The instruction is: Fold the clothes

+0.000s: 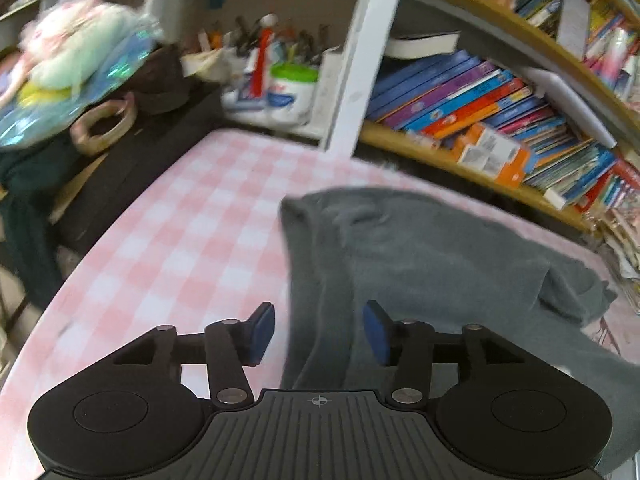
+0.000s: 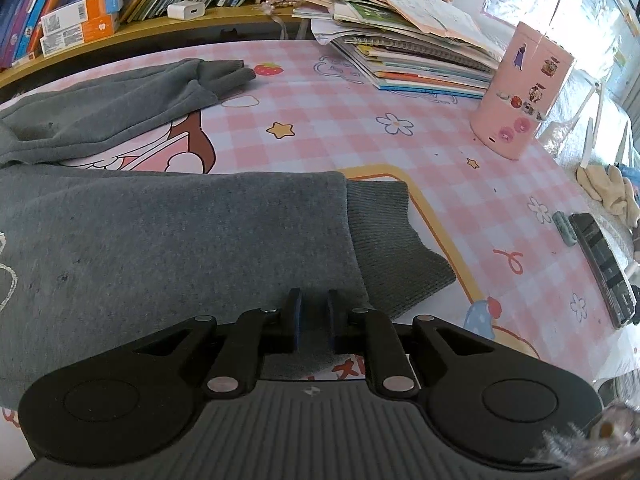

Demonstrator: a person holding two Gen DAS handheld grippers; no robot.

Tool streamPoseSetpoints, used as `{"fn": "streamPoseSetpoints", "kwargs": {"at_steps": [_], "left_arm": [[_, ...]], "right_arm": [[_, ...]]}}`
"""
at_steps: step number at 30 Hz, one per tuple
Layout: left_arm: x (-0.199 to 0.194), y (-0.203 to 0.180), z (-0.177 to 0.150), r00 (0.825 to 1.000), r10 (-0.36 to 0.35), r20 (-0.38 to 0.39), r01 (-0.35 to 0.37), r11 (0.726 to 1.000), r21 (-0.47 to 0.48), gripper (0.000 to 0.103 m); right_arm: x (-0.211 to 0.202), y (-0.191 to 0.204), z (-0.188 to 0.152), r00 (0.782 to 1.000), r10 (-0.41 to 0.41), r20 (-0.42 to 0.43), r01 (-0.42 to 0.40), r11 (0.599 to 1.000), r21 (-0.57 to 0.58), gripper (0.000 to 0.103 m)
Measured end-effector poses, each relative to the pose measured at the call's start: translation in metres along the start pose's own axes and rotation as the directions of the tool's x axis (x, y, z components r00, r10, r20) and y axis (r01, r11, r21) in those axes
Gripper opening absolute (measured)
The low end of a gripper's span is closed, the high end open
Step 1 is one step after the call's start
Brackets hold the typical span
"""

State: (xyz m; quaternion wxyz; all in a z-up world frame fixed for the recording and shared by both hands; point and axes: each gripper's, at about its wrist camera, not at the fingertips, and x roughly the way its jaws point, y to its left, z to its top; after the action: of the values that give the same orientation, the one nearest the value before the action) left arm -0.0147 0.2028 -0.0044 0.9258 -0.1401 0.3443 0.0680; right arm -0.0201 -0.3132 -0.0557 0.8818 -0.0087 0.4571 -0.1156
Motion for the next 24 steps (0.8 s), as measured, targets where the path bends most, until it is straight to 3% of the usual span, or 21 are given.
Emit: {"fn": "streamPoseSetpoints", "kwargs": {"at_steps": [4, 8, 9, 10, 11, 14, 17, 20, 21, 24], "left_arm": [[0.026, -0.010, 0.012, 0.999, -0.022, -0.026, 0.023, 0.999, 0.043, 0.044], [0.051, -0.019, 0.013, 0.997, -0.013, -0.078, 0.017, 0.998, 0.058, 0.028], [0.053, -0.020, 0.013, 0.997, 0.000, -0.078, 0.005, 0.998, 0.061, 0.022], [0.054, -0.020, 0.012, 0.997, 0.011, -0.078, -0.006, 0.998, 0.063, 0.007], [0.053, -0.019, 0.012, 0.997, 0.015, -0.072, -0.011, 0.998, 0.059, 0.000], [0.038, -0.015, 0.013, 0.997, -0.069, -0.027, 0.070, 0.996, 0.050, 0.000], [0.009, -0.024, 0.016, 0.991, -0.119, 0.066, 0.113, 0.989, 0.093, 0.000], [-0.023, -0.010, 0.031, 0.973, -0.071, 0.222, 0.079, 0.997, -0.025, 0.000], [-0.024, -0.002, 0.035, 0.972, -0.044, 0.232, 0.059, 0.996, -0.061, 0.000], [-0.009, 0.013, 0.041, 0.988, -0.039, 0.150, 0.048, 0.997, -0.056, 0.000]], "right_arm": [[-0.001, 0.000, -0.001, 1.000, 0.006, 0.001, -0.006, 1.000, 0.007, 0.013], [-0.002, 0.002, -0.004, 1.000, -0.001, 0.014, 0.001, 1.000, 0.007, 0.013], [-0.002, 0.002, -0.004, 1.000, -0.003, 0.016, 0.003, 1.000, 0.006, 0.013], [-0.002, 0.003, -0.004, 1.000, -0.005, 0.018, 0.005, 1.000, 0.007, 0.013], [-0.002, 0.003, -0.005, 1.000, -0.005, 0.019, 0.005, 1.000, 0.008, 0.013], [-0.002, 0.002, -0.005, 1.000, -0.004, 0.022, 0.003, 1.000, 0.015, 0.013], [-0.002, 0.002, -0.005, 1.000, -0.002, 0.021, 0.002, 1.000, 0.023, 0.013], [-0.002, 0.002, -0.004, 1.000, -0.004, 0.017, 0.004, 1.000, 0.024, 0.013], [-0.002, 0.003, -0.004, 1.000, -0.004, 0.017, 0.004, 1.000, 0.024, 0.013], [-0.002, 0.003, -0.004, 1.000, -0.004, 0.018, 0.003, 1.000, 0.023, 0.013]]}}
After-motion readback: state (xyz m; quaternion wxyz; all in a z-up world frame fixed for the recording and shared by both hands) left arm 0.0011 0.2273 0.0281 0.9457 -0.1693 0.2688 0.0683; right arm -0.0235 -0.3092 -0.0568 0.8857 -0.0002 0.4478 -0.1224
